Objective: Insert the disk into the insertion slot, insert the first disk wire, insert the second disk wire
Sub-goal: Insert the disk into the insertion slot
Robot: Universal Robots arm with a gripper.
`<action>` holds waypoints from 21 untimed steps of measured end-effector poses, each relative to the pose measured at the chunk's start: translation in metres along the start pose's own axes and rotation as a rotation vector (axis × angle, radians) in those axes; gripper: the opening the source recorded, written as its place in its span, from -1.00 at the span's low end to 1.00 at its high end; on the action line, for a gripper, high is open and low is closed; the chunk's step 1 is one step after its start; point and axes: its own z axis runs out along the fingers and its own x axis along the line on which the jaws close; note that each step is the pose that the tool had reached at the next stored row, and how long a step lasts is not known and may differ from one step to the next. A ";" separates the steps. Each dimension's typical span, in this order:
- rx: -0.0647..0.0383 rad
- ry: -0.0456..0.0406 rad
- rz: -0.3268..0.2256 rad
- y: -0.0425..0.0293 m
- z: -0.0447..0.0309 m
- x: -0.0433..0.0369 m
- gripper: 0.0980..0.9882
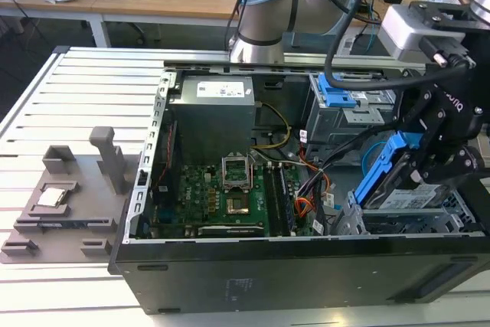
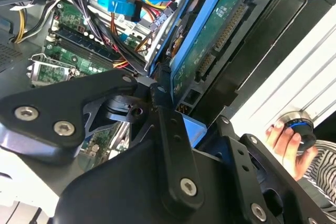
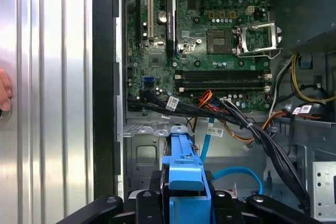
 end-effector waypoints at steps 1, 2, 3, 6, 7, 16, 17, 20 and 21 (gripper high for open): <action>0.000 0.0000 0.000 -0.0001 0.0012 0.0000 -0.39; 0.000 0.0003 0.000 -0.0001 0.0020 0.0000 -0.39; 0.000 0.0003 0.000 -0.0001 0.0021 0.0000 -0.39; 0.000 0.0003 0.000 -0.0001 0.0023 0.0000 -0.37; 0.000 0.0002 0.000 -0.0001 0.0023 0.0000 -0.37; 0.000 0.0000 0.000 -0.0001 0.0025 0.0000 -0.56; 0.000 0.0001 0.000 -0.0001 0.0025 0.0000 -0.69; 0.000 0.0000 0.000 -0.0001 0.0026 0.0000 -0.96; 0.000 0.0001 0.000 -0.0001 0.0026 0.0000 -0.98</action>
